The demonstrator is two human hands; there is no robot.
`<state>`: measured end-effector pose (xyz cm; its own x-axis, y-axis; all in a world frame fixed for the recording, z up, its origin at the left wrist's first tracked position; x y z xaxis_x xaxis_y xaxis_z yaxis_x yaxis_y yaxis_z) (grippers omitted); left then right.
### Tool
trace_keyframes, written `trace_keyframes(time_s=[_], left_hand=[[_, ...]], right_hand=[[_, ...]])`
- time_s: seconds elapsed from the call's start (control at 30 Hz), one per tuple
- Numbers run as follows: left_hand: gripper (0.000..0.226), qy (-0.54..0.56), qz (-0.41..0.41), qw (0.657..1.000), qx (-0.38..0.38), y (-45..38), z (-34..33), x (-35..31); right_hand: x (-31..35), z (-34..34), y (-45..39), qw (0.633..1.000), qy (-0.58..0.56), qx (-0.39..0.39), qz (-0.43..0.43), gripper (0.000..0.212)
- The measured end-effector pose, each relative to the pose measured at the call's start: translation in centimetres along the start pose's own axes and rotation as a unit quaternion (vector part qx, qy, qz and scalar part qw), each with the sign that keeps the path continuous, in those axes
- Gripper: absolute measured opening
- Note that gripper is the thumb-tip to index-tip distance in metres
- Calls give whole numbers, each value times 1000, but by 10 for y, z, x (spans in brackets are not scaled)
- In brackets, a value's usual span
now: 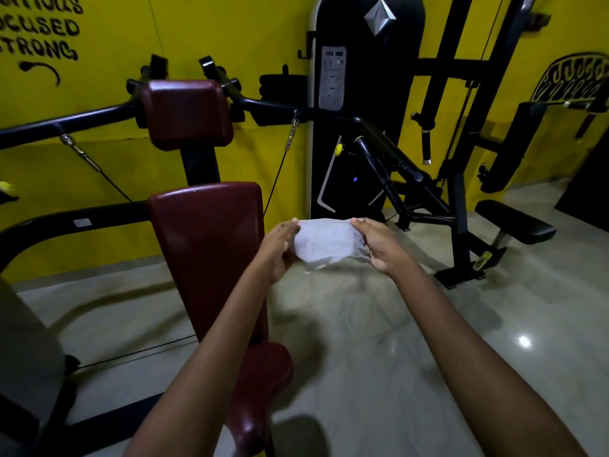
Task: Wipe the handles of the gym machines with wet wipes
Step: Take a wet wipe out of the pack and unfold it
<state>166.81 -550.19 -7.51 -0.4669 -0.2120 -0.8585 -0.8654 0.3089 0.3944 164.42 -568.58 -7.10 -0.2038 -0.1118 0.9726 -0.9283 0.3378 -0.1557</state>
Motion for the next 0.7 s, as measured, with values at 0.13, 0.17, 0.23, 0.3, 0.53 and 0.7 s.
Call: trace_keyframes(time_s=[0.13, 0.17, 0.23, 0.3, 0.53, 0.7], left_hand=[[38, 118, 143, 977, 107, -1, -10, 45], [30, 120, 156, 975, 100, -4, -8, 53], [31, 100, 124, 986, 56, -10, 0, 55], [50, 49, 58, 997, 29, -10, 4, 42], [43, -171, -53, 983, -26, -7, -5, 20], [38, -260, -181, 946, -73, 1, -25, 5]], right_hand=[[-11, 11, 0, 999, -10, -36, -36, 16], [-15, 15, 1, 998, -7, -39, -53, 15], [-22, 20, 3, 996, -6, -25, -82, 13], [-26, 19, 9, 994, -4, 11, -108, 10], [-15, 43, -1, 971, 233, -58, 19, 10], [22, 15, 11, 923, 328, -59, 192, 10]])
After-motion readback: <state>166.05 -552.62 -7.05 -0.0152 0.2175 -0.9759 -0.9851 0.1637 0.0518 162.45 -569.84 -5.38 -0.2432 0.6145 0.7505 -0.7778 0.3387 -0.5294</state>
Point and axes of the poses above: each hand's wrist, its own y-axis away from the middle knuckle, its own z-axis out of the back of the hand, x = y × z, the point moved 10 cm from there along -y, towards the middle knuckle, and after that the axes turned 15 degrees about z, right-handed, at the moved point
